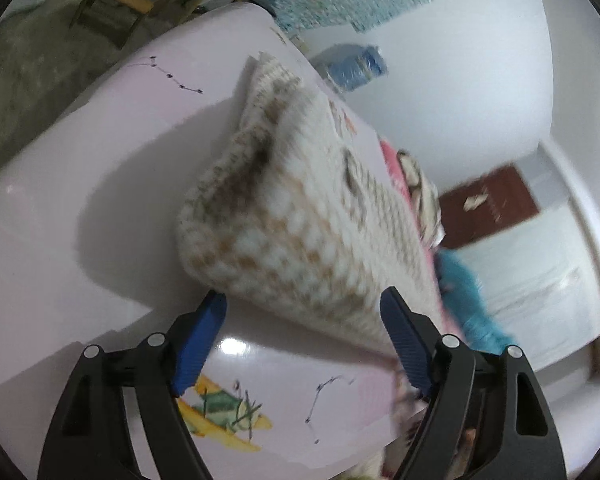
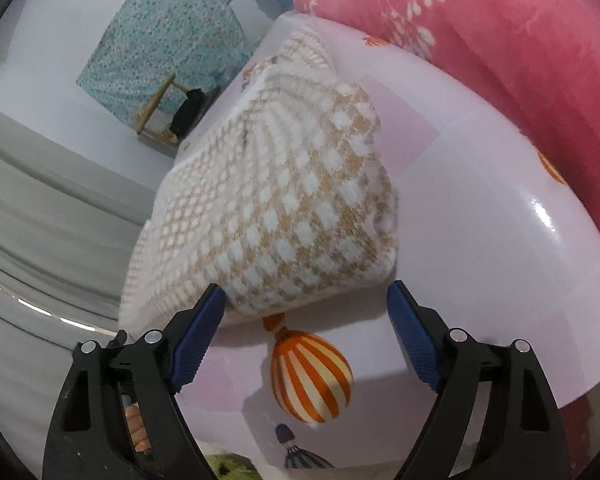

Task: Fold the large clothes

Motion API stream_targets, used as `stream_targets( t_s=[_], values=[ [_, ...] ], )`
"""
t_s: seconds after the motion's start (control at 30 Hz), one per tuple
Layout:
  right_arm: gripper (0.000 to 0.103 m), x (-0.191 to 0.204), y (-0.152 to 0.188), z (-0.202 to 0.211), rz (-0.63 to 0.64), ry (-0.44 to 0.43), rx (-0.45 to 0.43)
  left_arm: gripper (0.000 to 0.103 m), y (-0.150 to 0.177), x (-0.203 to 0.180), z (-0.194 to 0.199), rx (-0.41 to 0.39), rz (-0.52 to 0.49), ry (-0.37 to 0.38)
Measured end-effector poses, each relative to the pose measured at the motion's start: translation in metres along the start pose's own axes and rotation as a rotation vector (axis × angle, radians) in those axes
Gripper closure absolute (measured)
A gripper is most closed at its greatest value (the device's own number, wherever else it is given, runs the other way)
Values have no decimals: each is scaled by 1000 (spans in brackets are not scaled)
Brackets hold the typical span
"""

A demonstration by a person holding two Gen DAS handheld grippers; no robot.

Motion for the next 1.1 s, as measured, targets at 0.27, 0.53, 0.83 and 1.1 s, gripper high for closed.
stream_targets(
  t_s=[0.27,0.53,0.83,1.1],
  values=[
    [22,-5,-10,-6,-109,-47,-31,25,-18,11,-5,-45,130,8],
    [22,2,-4,-13,-149,41,-131,39,-13,-13,-26,-74,-91,-258],
    [73,18,-4,-20,75,152,-147,91,29,-69,-28,-140,-737,-476],
    [85,35,-21,0,173,117,-181,93,47,-95,-10,-128,-830,-449]
  ],
)
Point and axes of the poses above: each gripper's, at about its wrist camera, not at the fingertips, and z roughly against the way its jaws point, x to its left, y to its underside, the point moved 3 cm from there along -z, roughly the way its jaws point, and after that the axes turned 12 degrees about -x, right-handed, at the moved point
